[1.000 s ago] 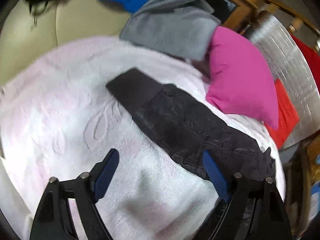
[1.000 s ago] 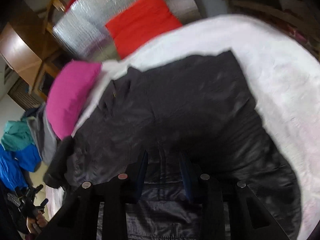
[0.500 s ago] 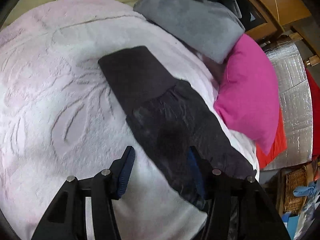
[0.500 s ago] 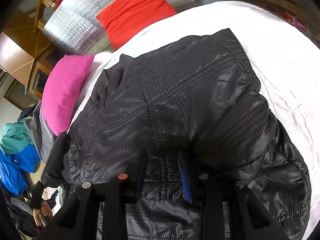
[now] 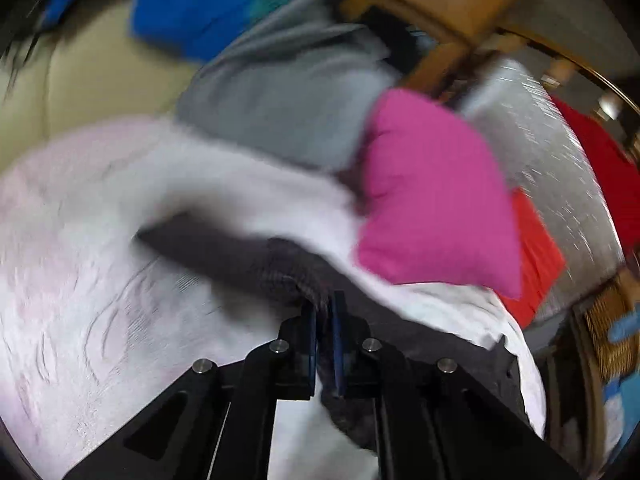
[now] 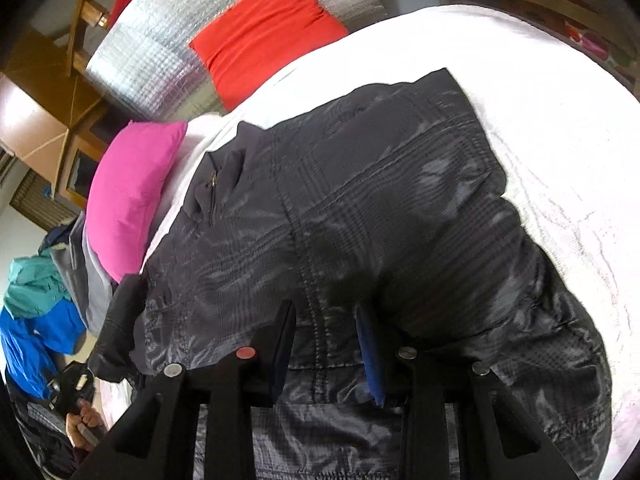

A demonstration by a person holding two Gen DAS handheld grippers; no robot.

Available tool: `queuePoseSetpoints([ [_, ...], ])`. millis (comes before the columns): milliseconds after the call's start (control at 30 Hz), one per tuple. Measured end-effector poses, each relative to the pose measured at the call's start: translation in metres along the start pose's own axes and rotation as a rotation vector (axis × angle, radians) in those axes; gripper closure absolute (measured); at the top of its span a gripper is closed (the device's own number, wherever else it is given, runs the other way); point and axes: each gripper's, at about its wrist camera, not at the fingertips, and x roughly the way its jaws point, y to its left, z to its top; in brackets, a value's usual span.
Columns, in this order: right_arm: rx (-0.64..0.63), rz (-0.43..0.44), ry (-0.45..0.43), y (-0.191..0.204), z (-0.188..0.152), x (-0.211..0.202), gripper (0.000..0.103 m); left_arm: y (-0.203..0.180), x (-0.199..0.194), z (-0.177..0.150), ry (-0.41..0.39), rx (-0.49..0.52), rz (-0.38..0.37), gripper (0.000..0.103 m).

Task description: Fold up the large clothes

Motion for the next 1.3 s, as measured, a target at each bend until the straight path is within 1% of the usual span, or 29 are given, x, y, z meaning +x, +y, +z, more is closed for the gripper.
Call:
queuePoseSetpoints([
  [67, 0.014, 0.002, -0.009, -0.003, 0.002, -0.004, 0.069, -0.026, -0.01, -0.003, -0.027, 0.067, -0.039, 0.097],
  [167, 0.022, -0.005, -0.033, -0.007, 0.003, -0.011, 0.069, -0.07, -0.025, -0.016, -0.053, 0.179, -0.106, 0.097],
  [267, 0.034, -0.002, -0.047, -0.011, 0.004, -0.017, 0.069, -0.107, -0.034, -0.036, -0.055, 0.271, -0.172, 0.098],
  [333, 0.05, 0.002, -0.053, -0.015, 0.004, -0.02, 0.069, -0.132, -0.035, -0.052, -0.035, 0.32, -0.22, 0.098],
  [433, 0.065, 0.004, -0.062, -0.02, 0.006, -0.025, 0.069, -0.168, -0.031, -0.081, 0.019, 0.398, -0.288, 0.098],
  [567, 0.091, 0.015, -0.07, -0.027, 0.009, -0.029, 0.069, -0.209, -0.018, -0.131, 0.132, 0.504, -0.366, 0.098],
  [700, 0.116, 0.031, -0.072, -0.034, 0.013, -0.033, 0.069, -0.24, -0.006, -0.185, 0.243, 0.615, -0.4, 0.098],
  [833, 0.135, 0.045, -0.068, -0.038, 0.015, -0.034, 0.069, -0.256, 0.006, -0.227, 0.386, 0.708, -0.388, 0.098],
  [867, 0.137, 0.047, -0.068, -0.039, 0.016, -0.034, 0.069, -0.255, 0.008, -0.235, 0.428, 0.731, -0.375, 0.095],
  [900, 0.138, 0.049, -0.067, -0.038, 0.016, -0.034, 0.067, -0.256, 0.011, -0.241, 0.473, 0.758, -0.356, 0.088],
  [933, 0.139, 0.051, -0.067, -0.038, 0.015, -0.034, 0.067, -0.255, 0.01, -0.244, 0.502, 0.773, -0.352, 0.084],
  [967, 0.138, 0.053, -0.066, -0.037, 0.015, -0.035, 0.067, -0.253, 0.008, -0.243, 0.518, 0.781, -0.361, 0.075],
  [1000, 0.137, 0.055, -0.065, -0.037, 0.016, -0.035, 0.067, -0.248, 0.002, -0.24, 0.521, 0.782, -0.38, 0.062],
  [1033, 0.139, 0.063, -0.061, -0.037, 0.015, -0.035, 0.066, -0.244, -0.008, -0.232, 0.494, 0.781, -0.413, 0.057],
  [1067, 0.142, 0.072, -0.057, -0.037, 0.015, -0.035, 0.065, -0.241, -0.017, -0.224, 0.462, 0.781, -0.437, 0.045],
  [1100, 0.145, 0.088, -0.051, -0.036, 0.015, -0.035, 0.059, -0.237, -0.029, -0.213, 0.415, 0.779, -0.469, 0.035],
  [1133, 0.145, 0.1, -0.048, -0.035, 0.014, -0.035, 0.055, -0.234, -0.038, -0.202, 0.382, 0.773, -0.495, 0.032],
  [1167, 0.144, 0.113, -0.049, -0.034, 0.014, -0.035, 0.05, -0.229, -0.046, -0.192, 0.351, 0.764, -0.518, 0.03],
  [1200, 0.139, 0.126, -0.052, -0.032, 0.013, -0.036, 0.045, -0.223, -0.053, -0.182, 0.32, 0.753, -0.531, 0.029],
  [1233, 0.133, 0.139, -0.055, -0.029, 0.012, -0.037, 0.044, -0.217, -0.056, -0.167, 0.279, 0.738, -0.519, 0.028],
  [1267, 0.125, 0.151, -0.05, -0.025, 0.012, -0.036, 0.039, -0.21, -0.056, -0.157, 0.253, 0.724, -0.491, 0.026],
  [1300, 0.12, 0.157, -0.045, -0.023, 0.011, -0.035, 0.035, -0.199, -0.053, -0.145, 0.225, 0.697, -0.443, 0.025],
])
